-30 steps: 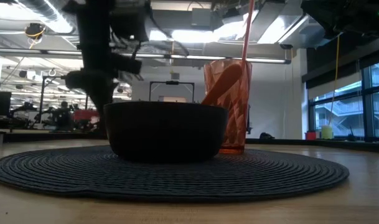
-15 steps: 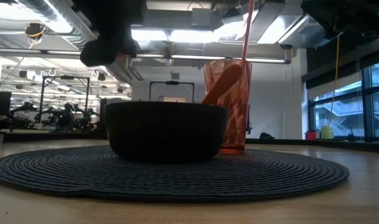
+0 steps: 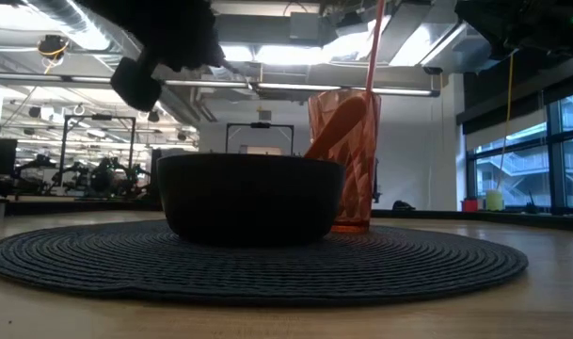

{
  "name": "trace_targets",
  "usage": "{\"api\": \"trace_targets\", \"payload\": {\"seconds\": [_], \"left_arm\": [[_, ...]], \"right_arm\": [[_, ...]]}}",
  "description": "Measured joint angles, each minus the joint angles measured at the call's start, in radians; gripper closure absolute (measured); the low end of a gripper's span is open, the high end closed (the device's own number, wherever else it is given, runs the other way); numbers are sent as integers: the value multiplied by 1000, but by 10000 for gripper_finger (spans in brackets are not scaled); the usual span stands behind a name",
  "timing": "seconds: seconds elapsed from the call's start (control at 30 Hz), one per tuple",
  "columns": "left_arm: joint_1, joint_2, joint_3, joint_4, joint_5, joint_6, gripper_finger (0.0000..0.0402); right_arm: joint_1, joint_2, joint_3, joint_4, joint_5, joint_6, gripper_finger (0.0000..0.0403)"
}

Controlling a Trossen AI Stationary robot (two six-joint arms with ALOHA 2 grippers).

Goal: Pick & Place Utensil
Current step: Put the pink fork into the black bowl

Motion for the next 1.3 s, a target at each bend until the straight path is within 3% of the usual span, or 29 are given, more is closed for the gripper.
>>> {"api": "trace_targets", "payload": {"seconds": [0.33,0.7,0.83,1.0,1.3], "left_arm": [[-54,107,9,4,-8,-51,378],[-139,79,10,-5,-7,-188,378],[-135,13,10,-49,-7,-322,378],[-124,-82,9,-255,6,-593,378],[-126,-138,-63,-599,232,-1027,378]], "right_arm": [[1,0,0,-8,-27,12,393],[1,0,0,-15,-50,49,393],[1,0,0,-21,-50,52,393],[1,0,0,-28,-50,54,393],[0,0,0,-30,-47,53,393]]}}
